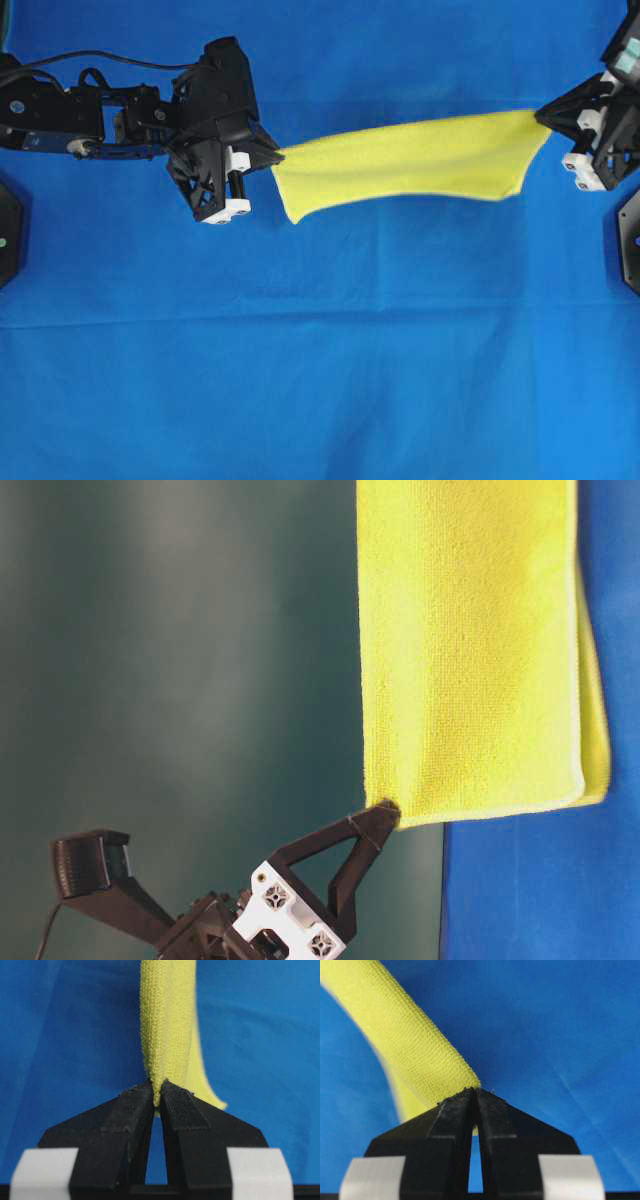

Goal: Fold the yellow towel.

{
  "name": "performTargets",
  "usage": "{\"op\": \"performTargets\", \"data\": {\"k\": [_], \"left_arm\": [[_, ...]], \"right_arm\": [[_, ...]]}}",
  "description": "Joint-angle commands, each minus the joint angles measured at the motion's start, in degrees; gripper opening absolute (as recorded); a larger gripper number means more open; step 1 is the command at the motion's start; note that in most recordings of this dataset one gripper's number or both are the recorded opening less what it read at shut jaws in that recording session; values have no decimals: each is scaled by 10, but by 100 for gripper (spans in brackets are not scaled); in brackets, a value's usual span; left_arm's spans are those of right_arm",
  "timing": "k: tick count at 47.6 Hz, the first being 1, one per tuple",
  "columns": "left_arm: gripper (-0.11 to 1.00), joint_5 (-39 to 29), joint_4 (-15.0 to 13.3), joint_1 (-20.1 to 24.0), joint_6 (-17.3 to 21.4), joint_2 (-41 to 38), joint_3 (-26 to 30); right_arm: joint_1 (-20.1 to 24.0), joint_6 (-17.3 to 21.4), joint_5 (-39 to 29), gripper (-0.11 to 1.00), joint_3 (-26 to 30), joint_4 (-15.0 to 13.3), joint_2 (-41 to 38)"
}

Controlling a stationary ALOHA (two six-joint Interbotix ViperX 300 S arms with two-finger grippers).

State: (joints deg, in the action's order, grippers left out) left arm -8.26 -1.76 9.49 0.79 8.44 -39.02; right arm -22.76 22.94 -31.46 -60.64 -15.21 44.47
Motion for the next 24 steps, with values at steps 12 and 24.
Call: {"op": "performTargets", "data": {"k": [12,24], "left_arm": [[4,76,1,-79,-2,-12,37],[4,108,1,-142,9,-60,101]], "right_arm": [[-74,1,97,2,29,-39,-47],[-120,-5,185,2,76,-52,-156]]}}
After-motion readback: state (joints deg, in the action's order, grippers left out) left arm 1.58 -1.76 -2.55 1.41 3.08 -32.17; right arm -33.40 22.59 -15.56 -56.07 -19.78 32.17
